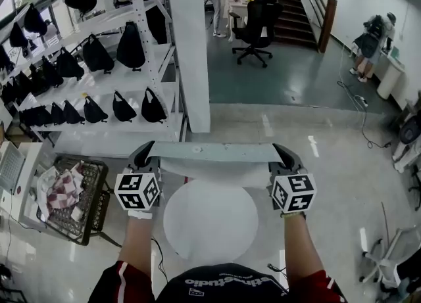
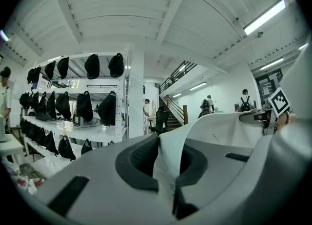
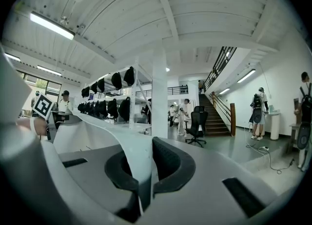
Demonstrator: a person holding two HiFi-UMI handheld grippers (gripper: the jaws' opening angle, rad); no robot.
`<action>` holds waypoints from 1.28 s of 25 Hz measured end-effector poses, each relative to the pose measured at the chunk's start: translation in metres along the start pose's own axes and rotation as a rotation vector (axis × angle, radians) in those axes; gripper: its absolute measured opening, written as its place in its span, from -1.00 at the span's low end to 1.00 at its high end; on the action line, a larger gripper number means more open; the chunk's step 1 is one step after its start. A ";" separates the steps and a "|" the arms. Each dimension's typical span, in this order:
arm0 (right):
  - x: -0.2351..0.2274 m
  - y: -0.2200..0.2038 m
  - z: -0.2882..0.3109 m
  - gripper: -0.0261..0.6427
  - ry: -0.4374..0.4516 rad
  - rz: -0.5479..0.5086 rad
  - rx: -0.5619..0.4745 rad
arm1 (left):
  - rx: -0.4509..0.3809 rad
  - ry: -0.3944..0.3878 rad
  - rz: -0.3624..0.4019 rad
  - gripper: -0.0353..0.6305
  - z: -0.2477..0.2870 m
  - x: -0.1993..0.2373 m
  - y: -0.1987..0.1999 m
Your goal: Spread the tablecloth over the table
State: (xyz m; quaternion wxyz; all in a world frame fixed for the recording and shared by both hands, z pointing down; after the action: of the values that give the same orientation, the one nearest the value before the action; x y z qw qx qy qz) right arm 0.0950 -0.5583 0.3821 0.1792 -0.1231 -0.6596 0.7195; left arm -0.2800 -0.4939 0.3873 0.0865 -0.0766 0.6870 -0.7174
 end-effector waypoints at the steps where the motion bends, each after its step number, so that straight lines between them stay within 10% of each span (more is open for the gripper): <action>1: 0.003 -0.002 -0.002 -0.83 0.001 -0.001 0.003 | 0.002 0.000 -0.003 -0.81 -0.003 0.000 -0.003; 32: 0.056 -0.118 -0.132 -0.83 -0.052 0.077 0.235 | 0.203 -0.137 0.011 -0.81 -0.121 -0.043 -0.124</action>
State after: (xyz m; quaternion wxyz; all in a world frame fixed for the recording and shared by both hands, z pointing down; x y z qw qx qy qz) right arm 0.1100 -0.4078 0.4898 0.1476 -0.1078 -0.5700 0.8011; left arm -0.2683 -0.3610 0.5063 0.1445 -0.1127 0.6038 -0.7758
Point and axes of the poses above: the fingertips, and each gripper's own axes: z forward along the fingers, x to its left, y out of its top, the point moved 7 cm from there along -z, backward along the fingers, and after that the axes turned 7 degrees about -y, right-handed, at the moved point
